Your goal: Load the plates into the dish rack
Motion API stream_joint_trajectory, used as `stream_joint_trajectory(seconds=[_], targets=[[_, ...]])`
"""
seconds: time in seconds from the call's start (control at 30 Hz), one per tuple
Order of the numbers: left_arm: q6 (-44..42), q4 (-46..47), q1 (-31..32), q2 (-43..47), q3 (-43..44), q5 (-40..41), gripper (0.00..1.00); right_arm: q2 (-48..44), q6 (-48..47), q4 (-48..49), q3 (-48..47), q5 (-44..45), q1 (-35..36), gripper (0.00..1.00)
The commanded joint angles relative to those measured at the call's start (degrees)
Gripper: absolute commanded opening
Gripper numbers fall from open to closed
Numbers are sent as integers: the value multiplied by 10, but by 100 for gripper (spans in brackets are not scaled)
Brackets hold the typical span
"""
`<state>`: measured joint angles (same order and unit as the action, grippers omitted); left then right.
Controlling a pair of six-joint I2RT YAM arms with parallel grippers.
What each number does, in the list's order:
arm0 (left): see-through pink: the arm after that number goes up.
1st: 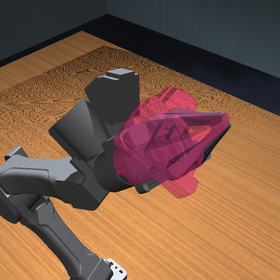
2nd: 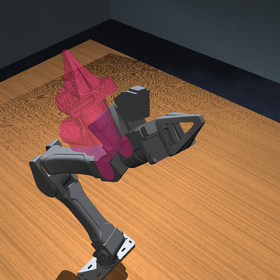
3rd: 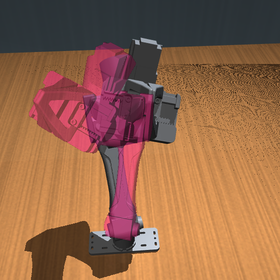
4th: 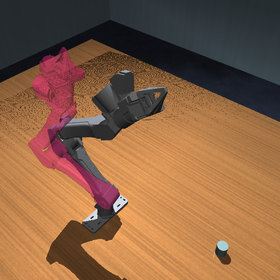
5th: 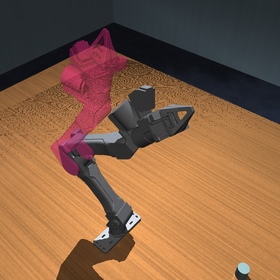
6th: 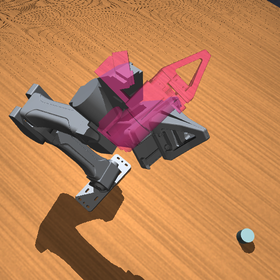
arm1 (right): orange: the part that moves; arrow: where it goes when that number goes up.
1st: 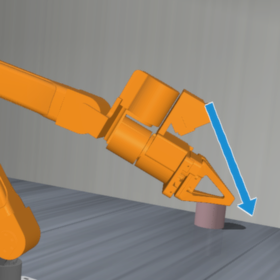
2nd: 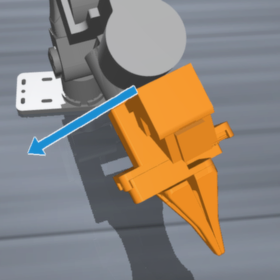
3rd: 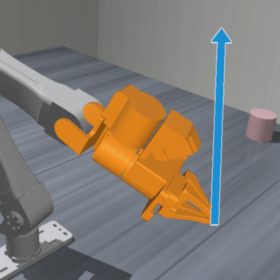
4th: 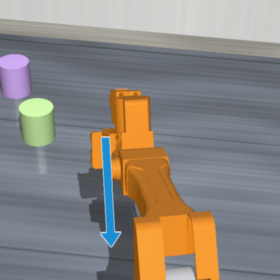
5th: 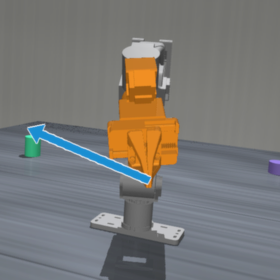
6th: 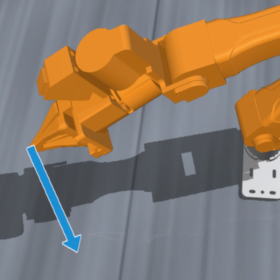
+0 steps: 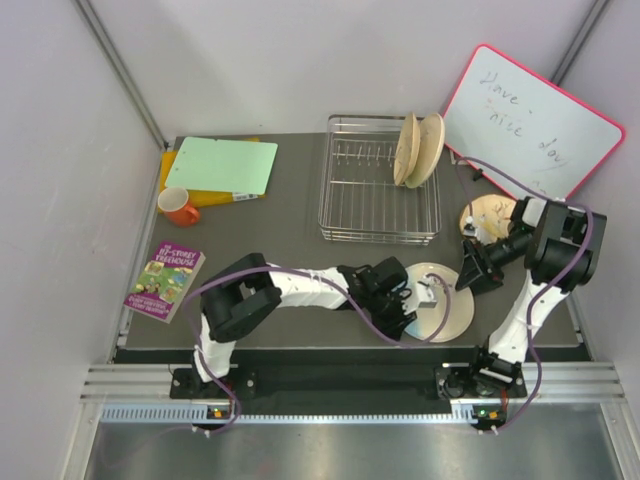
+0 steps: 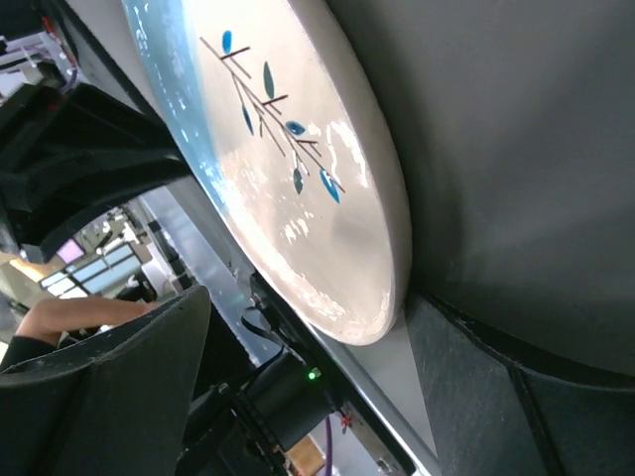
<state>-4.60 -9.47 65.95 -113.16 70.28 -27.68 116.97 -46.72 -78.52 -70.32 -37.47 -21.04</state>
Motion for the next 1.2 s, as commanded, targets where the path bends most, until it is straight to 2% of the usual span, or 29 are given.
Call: stream_joint_trajectory(seconds=[0.0,0.1,0.13,0.23,0.3,0.33,0.37,0.43,0.47,0.53,0.6,0.73,0.97,1.17], targets=[[-47,-30,-36,96,-84,57,42,-27,12,200,4,35,15,82],[-65,-19,-45,100,-90,101,54,-35,34,222,18,35,14,82],[-66,-21,-47,95,-82,98,63,-34,37,222,19,35,15,82],[-14,4,-57,97,-61,49,65,-40,38,227,34,41,15,82],[116,45,-93,109,-67,14,64,-42,38,230,40,46,15,82],[172,105,-109,109,-73,-24,66,-42,38,229,41,49,15,82],[279,133,-135,109,-80,-36,68,-42,39,227,41,50,15,82],[352,205,-149,101,-100,-65,70,-42,41,227,41,51,15,82],[408,221,-151,89,-105,-67,70,-42,44,228,42,50,14,82],[465,241,-152,73,-117,-71,70,-41,47,229,44,49,15,82],[541,319,-152,55,-146,-76,69,-41,49,230,46,50,15,82],[583,332,-145,42,-150,-70,61,-47,49,232,53,50,15,82],[631,304,-139,26,-161,-30,61,-48,53,236,60,42,15,82],[668,337,-116,-44,-105,-23,57,-43,51,233,70,26,15,81]])
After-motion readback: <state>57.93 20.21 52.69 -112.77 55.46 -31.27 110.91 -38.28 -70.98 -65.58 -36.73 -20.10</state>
